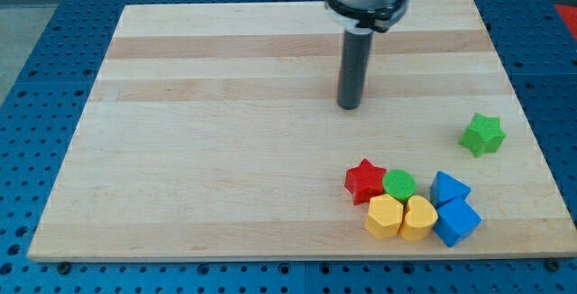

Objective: Move the red star below to the red circle

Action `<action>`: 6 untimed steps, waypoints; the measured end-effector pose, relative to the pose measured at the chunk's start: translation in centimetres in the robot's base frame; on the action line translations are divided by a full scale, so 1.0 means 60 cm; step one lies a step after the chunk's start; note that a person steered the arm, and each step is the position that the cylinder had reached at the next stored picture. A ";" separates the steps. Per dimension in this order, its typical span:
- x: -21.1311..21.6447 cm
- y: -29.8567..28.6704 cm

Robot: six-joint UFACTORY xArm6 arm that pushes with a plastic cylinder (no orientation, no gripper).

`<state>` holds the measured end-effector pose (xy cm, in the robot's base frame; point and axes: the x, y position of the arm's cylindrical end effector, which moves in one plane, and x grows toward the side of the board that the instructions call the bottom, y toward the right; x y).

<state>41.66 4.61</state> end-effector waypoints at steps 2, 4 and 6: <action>0.132 -0.189; 0.312 -0.144; 0.325 -0.007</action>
<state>61.18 4.19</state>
